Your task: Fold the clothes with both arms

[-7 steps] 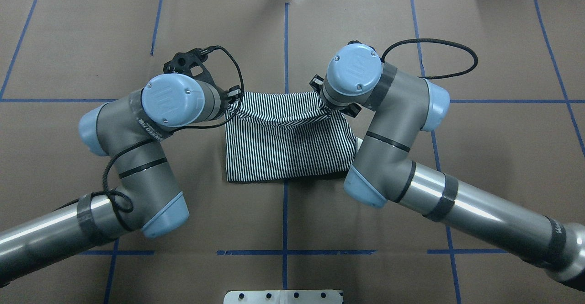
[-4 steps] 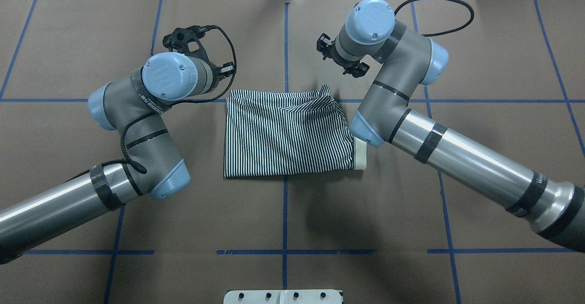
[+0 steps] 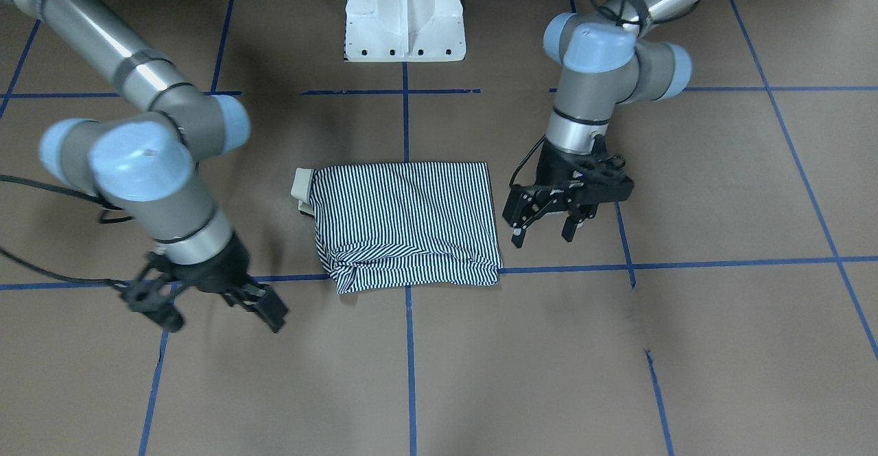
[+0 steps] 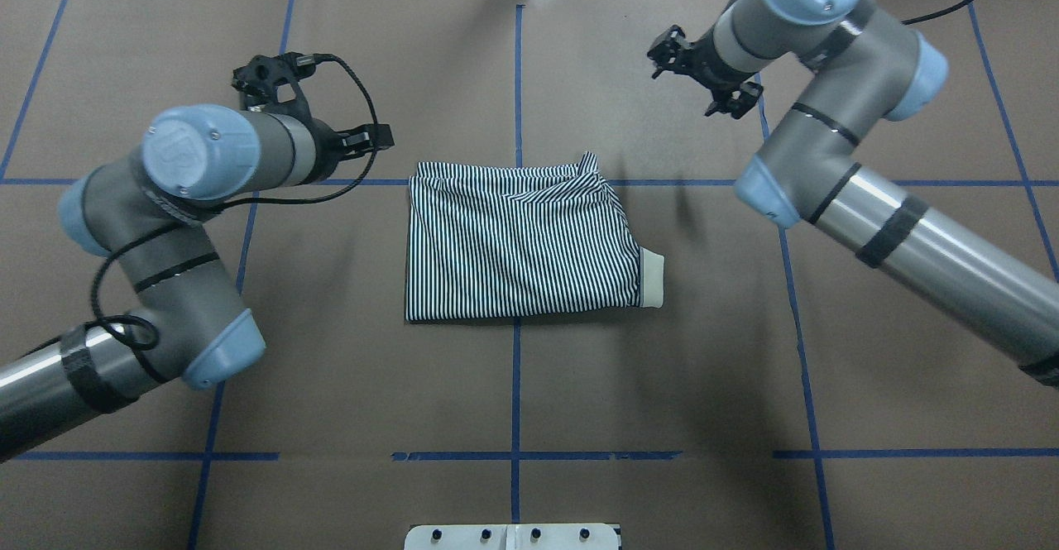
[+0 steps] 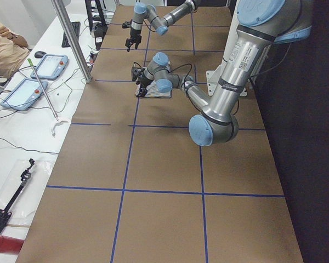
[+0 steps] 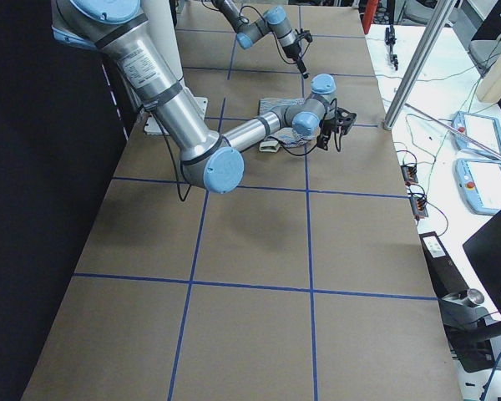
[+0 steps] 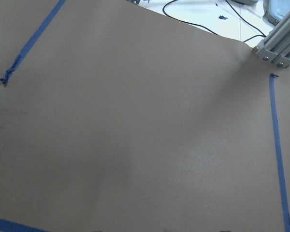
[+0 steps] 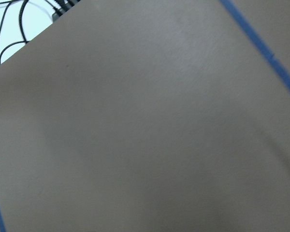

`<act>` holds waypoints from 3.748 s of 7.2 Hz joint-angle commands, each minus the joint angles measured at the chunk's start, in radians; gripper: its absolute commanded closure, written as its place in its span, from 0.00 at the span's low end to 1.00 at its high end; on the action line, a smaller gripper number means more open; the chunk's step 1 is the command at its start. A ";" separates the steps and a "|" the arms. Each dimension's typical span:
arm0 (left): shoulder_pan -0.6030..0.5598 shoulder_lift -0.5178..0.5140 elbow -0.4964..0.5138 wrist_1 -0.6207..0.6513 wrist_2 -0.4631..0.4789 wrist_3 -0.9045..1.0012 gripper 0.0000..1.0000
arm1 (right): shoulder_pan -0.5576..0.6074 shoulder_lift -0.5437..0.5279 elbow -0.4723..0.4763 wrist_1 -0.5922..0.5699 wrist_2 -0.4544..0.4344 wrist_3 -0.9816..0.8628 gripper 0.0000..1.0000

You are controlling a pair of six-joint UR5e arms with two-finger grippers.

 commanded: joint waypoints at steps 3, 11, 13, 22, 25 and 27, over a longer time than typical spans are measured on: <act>-0.494 0.305 -0.126 0.003 -0.565 0.728 0.00 | 0.401 -0.312 0.063 -0.006 0.356 -0.711 0.00; -0.935 0.600 -0.135 0.531 -0.724 1.473 0.00 | 0.595 -0.647 0.368 -0.506 0.372 -1.484 0.00; -0.927 0.605 -0.111 0.527 -0.726 1.482 0.00 | 0.560 -0.709 0.423 -0.506 0.370 -1.485 0.00; -0.905 0.603 -0.117 0.485 -0.725 1.482 0.00 | 0.594 -0.767 0.497 -0.655 0.383 -1.643 0.00; -0.901 0.574 -0.119 0.412 -0.718 1.482 0.00 | 0.594 -0.739 0.494 -0.644 0.378 -1.652 0.00; -0.899 0.597 -0.149 0.425 -0.718 1.481 0.00 | 0.592 -0.713 0.450 -0.614 0.370 -1.646 0.00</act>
